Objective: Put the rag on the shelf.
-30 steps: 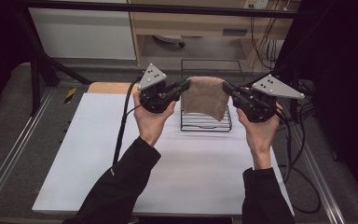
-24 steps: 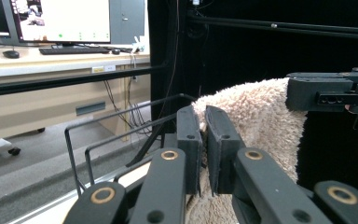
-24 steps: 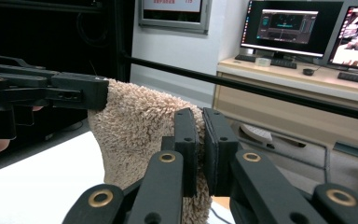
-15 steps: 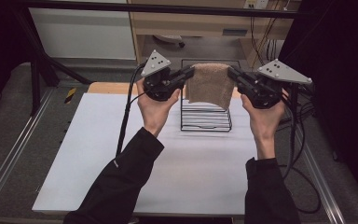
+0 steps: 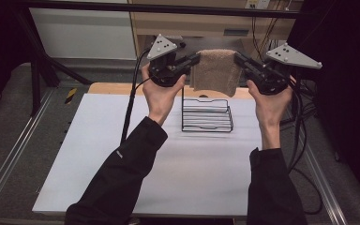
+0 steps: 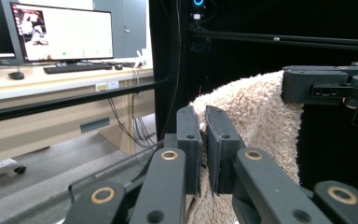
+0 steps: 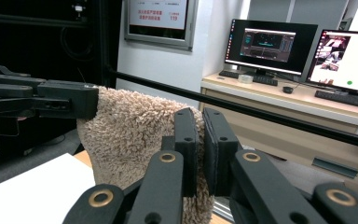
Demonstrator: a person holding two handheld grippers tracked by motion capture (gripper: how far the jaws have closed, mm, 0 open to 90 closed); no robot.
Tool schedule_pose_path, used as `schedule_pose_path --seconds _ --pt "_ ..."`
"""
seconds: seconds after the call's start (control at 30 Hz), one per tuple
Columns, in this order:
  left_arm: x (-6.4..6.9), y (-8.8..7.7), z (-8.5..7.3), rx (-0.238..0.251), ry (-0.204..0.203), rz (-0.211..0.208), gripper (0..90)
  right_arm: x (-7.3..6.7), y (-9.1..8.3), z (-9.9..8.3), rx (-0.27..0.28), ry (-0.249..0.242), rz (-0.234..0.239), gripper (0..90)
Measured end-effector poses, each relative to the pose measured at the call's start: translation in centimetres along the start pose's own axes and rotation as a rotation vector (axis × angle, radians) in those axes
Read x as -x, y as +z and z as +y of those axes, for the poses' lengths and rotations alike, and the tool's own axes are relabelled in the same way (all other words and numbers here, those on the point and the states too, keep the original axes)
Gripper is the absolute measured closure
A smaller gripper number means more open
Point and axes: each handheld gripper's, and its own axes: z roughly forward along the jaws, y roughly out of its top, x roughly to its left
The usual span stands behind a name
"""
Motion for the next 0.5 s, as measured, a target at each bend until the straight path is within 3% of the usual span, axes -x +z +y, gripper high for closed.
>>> schedule_pose_path --seconds 0.5 --pt "-1.4 2.0 1.4 -0.003 0.005 0.034 84.6 1.7 2.2 0.8 0.015 0.001 -0.01 85.2"
